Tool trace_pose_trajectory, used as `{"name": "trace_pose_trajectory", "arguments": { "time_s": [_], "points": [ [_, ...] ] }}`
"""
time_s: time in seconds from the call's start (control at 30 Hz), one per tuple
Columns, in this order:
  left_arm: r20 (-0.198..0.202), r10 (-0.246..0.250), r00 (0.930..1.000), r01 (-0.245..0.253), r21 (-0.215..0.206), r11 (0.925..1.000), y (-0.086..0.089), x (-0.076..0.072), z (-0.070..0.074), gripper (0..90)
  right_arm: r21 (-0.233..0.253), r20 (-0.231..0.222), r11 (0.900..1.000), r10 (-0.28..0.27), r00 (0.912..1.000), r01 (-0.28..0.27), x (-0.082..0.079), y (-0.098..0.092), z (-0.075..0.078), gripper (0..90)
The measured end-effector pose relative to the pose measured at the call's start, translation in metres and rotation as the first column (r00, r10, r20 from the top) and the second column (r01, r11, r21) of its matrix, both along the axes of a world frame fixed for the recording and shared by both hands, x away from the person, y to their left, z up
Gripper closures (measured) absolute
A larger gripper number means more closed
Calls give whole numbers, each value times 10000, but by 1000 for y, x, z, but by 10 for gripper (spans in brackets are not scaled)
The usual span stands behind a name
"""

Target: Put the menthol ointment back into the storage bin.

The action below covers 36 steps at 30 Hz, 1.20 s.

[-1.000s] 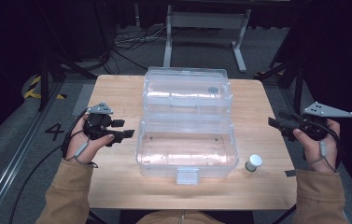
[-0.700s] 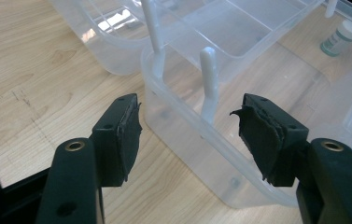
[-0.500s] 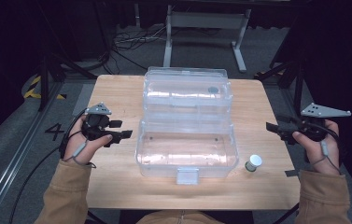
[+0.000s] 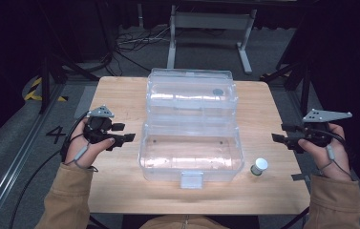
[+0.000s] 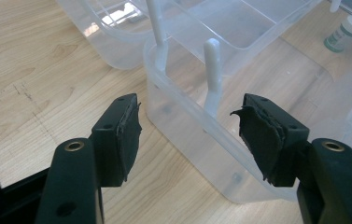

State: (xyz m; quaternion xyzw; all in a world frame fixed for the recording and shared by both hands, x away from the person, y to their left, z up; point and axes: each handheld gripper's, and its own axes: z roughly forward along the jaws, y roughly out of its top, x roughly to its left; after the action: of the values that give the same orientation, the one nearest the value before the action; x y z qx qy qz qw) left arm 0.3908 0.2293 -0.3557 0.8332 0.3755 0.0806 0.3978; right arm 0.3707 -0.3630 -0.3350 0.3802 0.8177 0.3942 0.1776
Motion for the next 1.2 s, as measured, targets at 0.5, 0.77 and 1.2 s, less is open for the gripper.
{"name": "trace_pose_trajectory", "arguments": {
  "time_s": [0.5,0.77,1.2],
  "points": [
    [-165,-22,9999,22,-21,10000,-1,1,-3,384,-1108,-1092,9891,850,9904,-971,3,15,-10,410],
    [-166,-23,9999,23,2,10000,-1,1,-3,384,-1676,-1724,9753,1145,9784,-1437,5,22,-19,409],
    [-312,-18,9995,19,14,10000,-1,1,-4,381,-2418,-2435,9464,1543,9576,-2140,9,31,-32,401]
  ]
}}
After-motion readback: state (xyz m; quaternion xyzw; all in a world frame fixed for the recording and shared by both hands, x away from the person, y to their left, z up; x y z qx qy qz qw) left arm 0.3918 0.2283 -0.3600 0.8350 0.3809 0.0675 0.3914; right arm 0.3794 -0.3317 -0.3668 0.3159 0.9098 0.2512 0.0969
